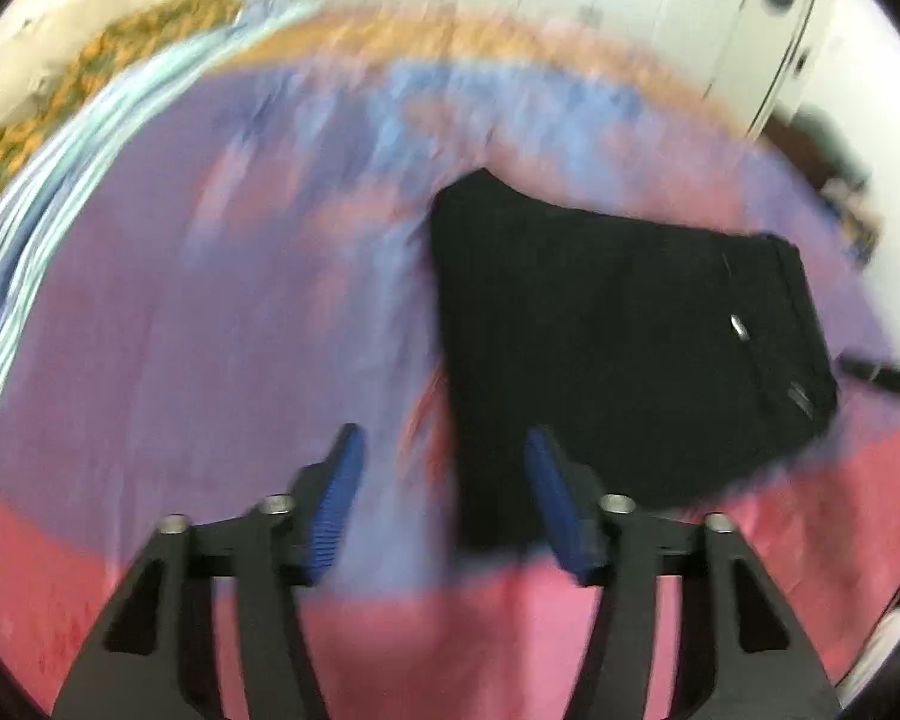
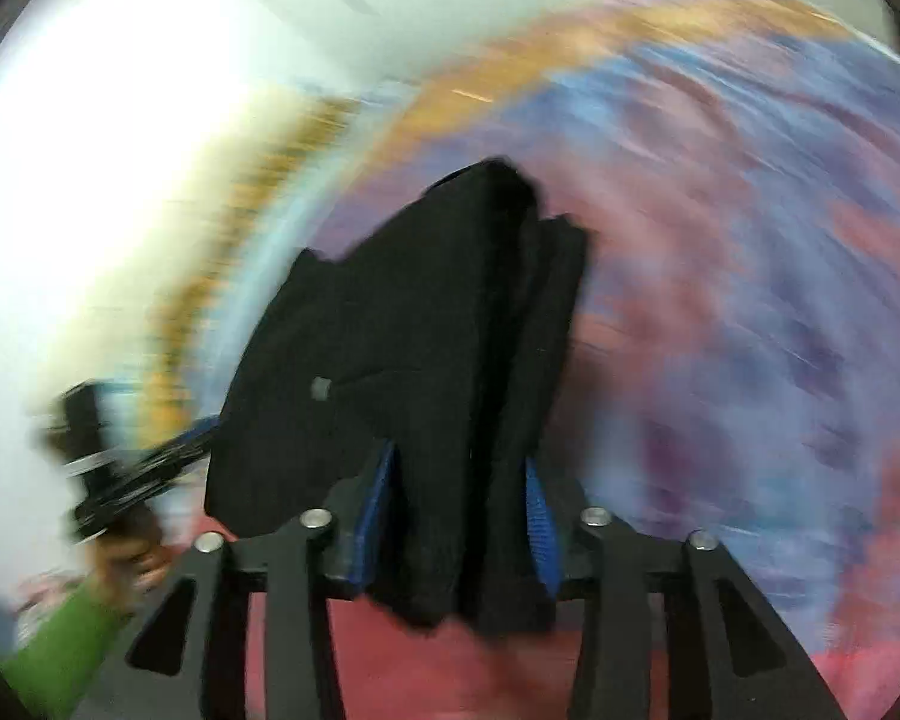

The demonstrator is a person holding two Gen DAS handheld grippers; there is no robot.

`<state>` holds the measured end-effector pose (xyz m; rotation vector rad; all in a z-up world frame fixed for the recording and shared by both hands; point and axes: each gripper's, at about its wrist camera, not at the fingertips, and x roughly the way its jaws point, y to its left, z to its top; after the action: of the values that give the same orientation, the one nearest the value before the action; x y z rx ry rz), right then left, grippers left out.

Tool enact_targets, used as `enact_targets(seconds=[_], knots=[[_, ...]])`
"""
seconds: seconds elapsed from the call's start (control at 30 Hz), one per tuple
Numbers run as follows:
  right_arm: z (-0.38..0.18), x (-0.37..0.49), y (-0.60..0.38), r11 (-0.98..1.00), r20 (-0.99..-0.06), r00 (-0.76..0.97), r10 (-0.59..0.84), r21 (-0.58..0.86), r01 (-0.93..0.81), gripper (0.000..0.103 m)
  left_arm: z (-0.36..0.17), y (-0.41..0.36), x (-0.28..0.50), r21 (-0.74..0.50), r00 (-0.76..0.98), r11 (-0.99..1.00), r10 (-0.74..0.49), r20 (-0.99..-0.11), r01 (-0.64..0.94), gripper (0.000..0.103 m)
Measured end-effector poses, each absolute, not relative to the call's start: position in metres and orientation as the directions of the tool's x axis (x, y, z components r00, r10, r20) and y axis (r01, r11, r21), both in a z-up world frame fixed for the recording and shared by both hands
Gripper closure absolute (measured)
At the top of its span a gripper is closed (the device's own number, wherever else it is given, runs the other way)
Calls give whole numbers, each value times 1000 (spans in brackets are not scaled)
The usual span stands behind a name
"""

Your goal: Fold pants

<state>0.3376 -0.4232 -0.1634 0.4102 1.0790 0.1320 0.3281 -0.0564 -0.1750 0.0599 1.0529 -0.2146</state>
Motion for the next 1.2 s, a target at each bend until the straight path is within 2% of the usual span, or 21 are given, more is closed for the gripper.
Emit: enact_targets(seconds=[0.07,0.1,0.13,0.17,0.2,0.23,0.3,0.37,0.5,0.57,0.77,0.9,1.1,1.2], knots=[[-172,315,-437,957,-879,447,168,254,138,61,-177,-41,293,0,527,979,-108,-843,202,48],[-167,301,-440,973,-882,456,123,197,118,61,-173,-34,278,30,561,981,-85,-823,193,36],[-161,284,-439,986,-882,464,76,134,94,52,-168,-30,259,67,609,982,-55,-792,177,27],[-150,260,-435,996,-875,484,20,62,71,31,-160,-25,243,95,650,983,-30,-759,157,13],[-142,245,-432,997,-864,503,-1,35,63,18,-149,-21,223,122,703,984,-4,-711,129,6],[-133,227,-427,998,-849,528,-18,15,57,0,-139,-18,202,134,747,986,12,-665,103,4],[-113,187,-415,998,-825,562,-54,-20,66,0,-117,-18,174,127,798,990,32,-602,56,1],[-97,156,-394,992,-809,576,-116,-63,112,0,-103,-17,151,73,785,996,9,-620,46,1],[-83,113,-349,991,-781,614,-113,-42,129,0,-89,-19,133,-84,732,994,-110,-672,73,1],[-81,100,-321,992,-777,621,-102,-36,117,0,-84,-21,116,-116,719,989,-144,-680,88,1],[-80,83,-266,996,-788,615,-35,24,86,0,-65,-46,89,106,753,992,13,-658,75,1],[-68,79,-253,998,-773,631,-59,-28,58,0,-50,-50,76,200,803,979,90,-589,37,1],[-36,73,-247,994,-740,663,-108,-84,69,0,-34,-47,67,96,771,992,3,-637,76,1],[-32,73,-244,994,-743,660,-113,-88,71,0,-33,-51,65,103,744,991,6,-668,85,1]])
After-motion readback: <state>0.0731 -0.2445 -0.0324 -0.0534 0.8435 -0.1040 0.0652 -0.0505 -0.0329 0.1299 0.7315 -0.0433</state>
